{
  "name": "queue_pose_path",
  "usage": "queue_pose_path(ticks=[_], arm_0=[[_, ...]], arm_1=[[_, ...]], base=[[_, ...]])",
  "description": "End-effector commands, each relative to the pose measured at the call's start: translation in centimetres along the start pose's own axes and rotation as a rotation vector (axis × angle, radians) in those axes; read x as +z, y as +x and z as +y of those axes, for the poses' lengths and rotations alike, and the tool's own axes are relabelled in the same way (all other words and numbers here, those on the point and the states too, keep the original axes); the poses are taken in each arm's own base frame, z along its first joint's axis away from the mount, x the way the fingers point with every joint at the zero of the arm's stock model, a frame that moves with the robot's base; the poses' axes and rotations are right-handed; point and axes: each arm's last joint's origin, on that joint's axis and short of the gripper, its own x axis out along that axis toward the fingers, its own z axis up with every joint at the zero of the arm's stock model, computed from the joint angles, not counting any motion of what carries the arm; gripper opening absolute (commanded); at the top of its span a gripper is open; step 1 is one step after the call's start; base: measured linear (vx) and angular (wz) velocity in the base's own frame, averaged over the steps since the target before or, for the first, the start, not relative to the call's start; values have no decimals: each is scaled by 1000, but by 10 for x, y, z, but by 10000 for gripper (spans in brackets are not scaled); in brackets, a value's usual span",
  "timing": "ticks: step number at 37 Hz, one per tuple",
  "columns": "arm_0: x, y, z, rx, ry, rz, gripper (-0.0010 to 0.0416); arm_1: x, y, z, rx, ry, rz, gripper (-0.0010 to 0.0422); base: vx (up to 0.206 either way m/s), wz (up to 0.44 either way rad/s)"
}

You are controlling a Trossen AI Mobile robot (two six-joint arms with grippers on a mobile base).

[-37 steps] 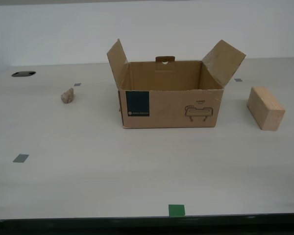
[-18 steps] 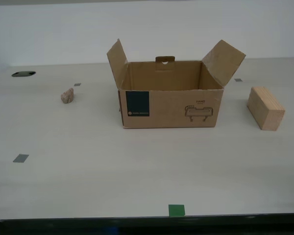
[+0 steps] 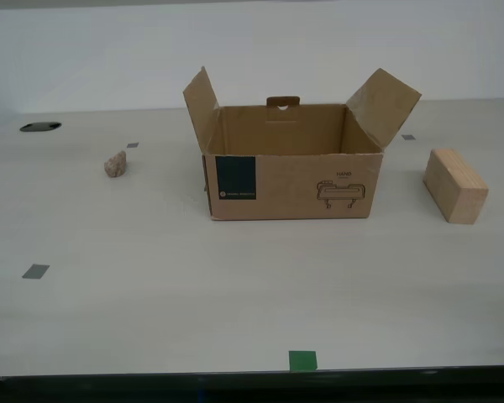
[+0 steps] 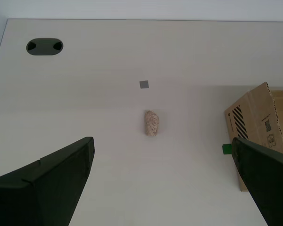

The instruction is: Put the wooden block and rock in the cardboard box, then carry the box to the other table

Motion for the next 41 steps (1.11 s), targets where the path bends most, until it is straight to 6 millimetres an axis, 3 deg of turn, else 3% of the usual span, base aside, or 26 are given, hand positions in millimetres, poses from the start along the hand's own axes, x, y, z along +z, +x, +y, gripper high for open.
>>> queue_pose_path(ticks=[1, 9, 28, 41], arm_0=[[0, 0, 0, 3, -14, -2, 390], [-4, 15, -2, -9, -32, 50, 390], [-28, 104, -16, -22, -54, 121, 390], [-43, 147, -23, -11, -102, 74, 390]], arm_1=[[0, 0, 0, -6, -13, -1, 398], [0, 0, 0, -6, -48, 0, 398], [-1, 0, 0, -5, -31, 8, 398], [-1, 0, 0, -5, -31, 8, 398]], base=[[0, 0], [0, 0], [0, 0], [0, 0]])
